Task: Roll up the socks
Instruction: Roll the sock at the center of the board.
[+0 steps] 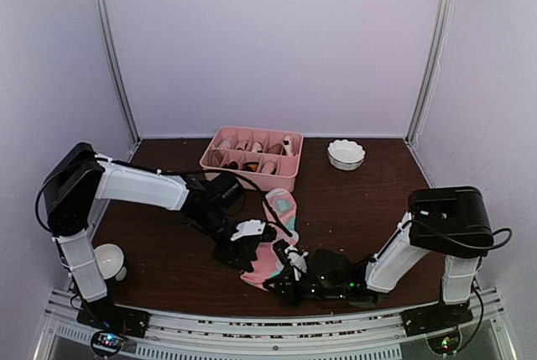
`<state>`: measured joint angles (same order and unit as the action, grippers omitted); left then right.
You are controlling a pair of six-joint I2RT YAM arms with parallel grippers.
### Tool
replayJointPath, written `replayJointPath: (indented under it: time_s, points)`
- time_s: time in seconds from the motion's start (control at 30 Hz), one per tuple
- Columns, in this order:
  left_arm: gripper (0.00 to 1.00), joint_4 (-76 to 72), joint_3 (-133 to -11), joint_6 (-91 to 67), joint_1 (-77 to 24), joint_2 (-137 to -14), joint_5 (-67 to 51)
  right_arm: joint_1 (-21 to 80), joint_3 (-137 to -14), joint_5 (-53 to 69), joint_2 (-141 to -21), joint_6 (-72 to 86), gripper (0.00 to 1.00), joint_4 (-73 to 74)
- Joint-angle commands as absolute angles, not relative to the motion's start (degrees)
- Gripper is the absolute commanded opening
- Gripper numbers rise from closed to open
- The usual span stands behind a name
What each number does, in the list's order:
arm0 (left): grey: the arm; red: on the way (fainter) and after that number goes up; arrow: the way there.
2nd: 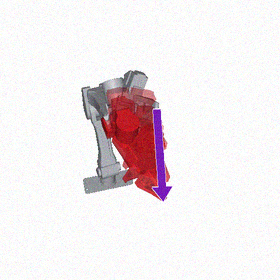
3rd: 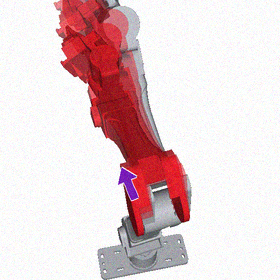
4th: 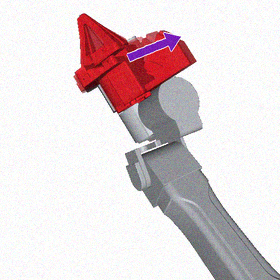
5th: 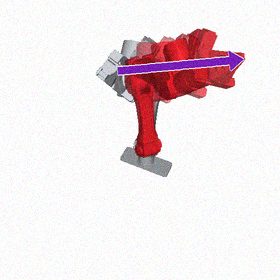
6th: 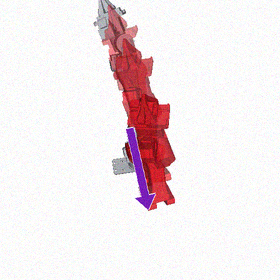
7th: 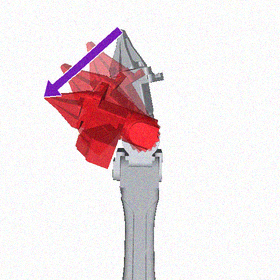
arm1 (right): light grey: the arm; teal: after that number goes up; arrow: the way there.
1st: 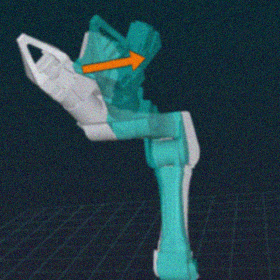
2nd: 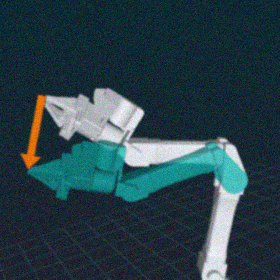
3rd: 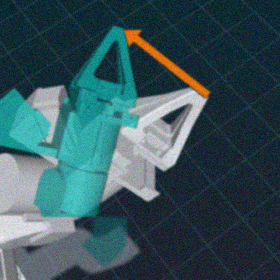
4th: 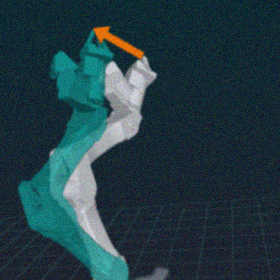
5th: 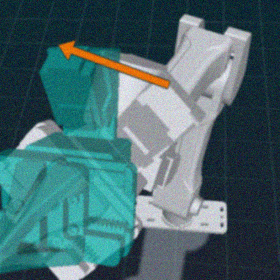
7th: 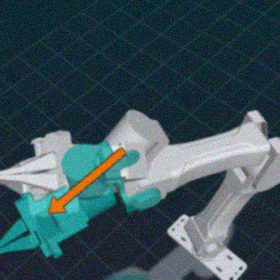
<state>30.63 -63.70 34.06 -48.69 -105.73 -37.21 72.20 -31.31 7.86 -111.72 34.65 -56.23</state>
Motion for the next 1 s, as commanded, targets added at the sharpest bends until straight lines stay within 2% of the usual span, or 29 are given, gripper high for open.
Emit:
replayJointPath:
  time_s: [0.0, 0.17, 0.5, 0.63, 0.97]
  points:
    - [0.4, 27.2, -60.51, 34.78, -48.25, -101.65, -39.22, 72.6, -30.96, 9.43, -113.5, 34.2, 0.02, -53.16]
    - [0.41, 29.59, -59.93, 38.6, -48.35, -102.37, -38.9, 72.31, -31.06, 9.42, -114.18, 35.53, 0.01, -53.67]
    - [0.46, 22.56, -56.04, 38.64, -50.69, -100.57, -36.29, 69.7, -28.92, 11.93, -116.32, 39.37, 0.01, -59.23]
    - [0.44, 19.2, -55.77, 36.74, -50.71, -100.2, -34.68, 69.45, -28.85, 12.63, -116.46, 39.62, 0.01, -59.26]
    - [0.39, 22.11, -57.07, 38.73, -51.41, -102.6, -35.59, 69.01, -28.68, 13.7, -116.47, 40.08, 0.01, -58.48]
